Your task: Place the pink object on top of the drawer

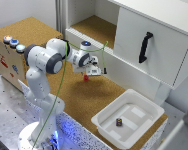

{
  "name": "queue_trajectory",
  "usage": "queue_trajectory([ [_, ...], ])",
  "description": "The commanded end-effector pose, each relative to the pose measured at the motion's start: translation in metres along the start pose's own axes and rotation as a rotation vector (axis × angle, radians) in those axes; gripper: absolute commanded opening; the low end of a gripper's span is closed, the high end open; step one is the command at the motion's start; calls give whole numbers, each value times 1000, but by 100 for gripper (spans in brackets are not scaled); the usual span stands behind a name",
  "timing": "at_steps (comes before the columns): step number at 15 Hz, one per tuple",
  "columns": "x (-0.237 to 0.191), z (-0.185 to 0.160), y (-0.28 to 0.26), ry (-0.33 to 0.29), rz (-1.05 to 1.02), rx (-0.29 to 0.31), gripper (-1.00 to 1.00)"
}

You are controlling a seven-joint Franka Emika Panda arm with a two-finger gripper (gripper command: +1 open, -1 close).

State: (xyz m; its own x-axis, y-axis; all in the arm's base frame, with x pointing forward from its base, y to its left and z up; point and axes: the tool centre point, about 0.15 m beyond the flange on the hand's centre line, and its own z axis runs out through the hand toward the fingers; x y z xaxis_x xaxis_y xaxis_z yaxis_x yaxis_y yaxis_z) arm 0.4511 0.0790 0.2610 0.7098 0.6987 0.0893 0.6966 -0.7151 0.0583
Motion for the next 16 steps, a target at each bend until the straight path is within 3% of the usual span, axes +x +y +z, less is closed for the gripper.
queue_trajectory([
  [1, 25, -80, -60, -15, 50, -18, -100],
  [8, 87, -153, -141, 12, -11, -85, -100],
  [16, 186, -214, -236, 75, -211, -39, -100],
])
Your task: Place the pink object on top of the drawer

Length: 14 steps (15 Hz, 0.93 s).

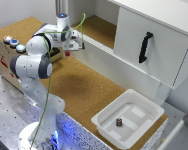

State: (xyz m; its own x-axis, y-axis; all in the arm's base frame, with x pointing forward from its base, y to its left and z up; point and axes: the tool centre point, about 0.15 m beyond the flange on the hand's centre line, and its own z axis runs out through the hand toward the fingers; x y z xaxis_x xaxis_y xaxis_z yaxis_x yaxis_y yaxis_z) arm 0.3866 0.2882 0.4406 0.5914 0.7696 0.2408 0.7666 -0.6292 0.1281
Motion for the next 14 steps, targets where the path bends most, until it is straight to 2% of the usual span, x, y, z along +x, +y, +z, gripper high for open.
queue_trajectory([
  [1, 94, -21, -52, -93, -134, 36, -100],
  [8, 175, 4, -99, -157, -402, 81, -100],
  [13, 155, 14, -134, -258, -610, 112, -100],
  [14, 149, 14, -138, -277, -616, 92, -100],
])
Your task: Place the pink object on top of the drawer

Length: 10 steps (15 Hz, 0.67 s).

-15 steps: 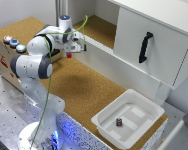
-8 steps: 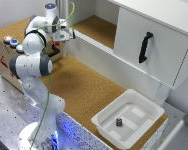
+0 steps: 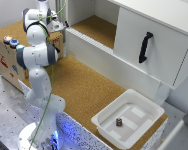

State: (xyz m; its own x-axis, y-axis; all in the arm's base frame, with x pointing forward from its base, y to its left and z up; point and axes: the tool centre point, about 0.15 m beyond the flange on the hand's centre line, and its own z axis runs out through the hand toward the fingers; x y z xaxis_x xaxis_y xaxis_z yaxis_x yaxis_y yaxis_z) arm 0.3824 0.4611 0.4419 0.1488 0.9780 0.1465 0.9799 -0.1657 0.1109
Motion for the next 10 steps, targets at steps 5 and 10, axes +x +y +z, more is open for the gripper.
queue_trajectory([
  [5, 12, -38, -28, -113, -4, 85, 100],
  [10, -5, -67, -56, -55, 76, 121, 100],
])
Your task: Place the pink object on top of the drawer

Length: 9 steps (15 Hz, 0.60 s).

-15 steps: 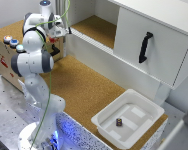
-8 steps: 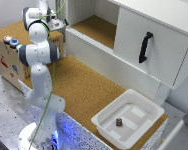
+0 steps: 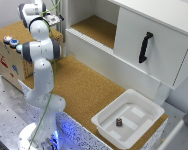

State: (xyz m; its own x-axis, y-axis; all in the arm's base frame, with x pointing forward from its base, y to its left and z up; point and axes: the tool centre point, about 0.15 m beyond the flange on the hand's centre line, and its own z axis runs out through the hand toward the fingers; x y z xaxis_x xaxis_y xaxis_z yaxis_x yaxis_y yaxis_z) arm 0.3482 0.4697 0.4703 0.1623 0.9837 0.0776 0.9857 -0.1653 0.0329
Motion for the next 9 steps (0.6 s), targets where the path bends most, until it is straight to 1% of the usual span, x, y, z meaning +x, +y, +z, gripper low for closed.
queue_trajectory([
  [1, -22, -39, -35, 17, 92, 36, 100],
  [2, -28, -48, -45, 30, 130, 31, 100],
  [9, -28, -48, -45, 30, 130, 31, 100],
])
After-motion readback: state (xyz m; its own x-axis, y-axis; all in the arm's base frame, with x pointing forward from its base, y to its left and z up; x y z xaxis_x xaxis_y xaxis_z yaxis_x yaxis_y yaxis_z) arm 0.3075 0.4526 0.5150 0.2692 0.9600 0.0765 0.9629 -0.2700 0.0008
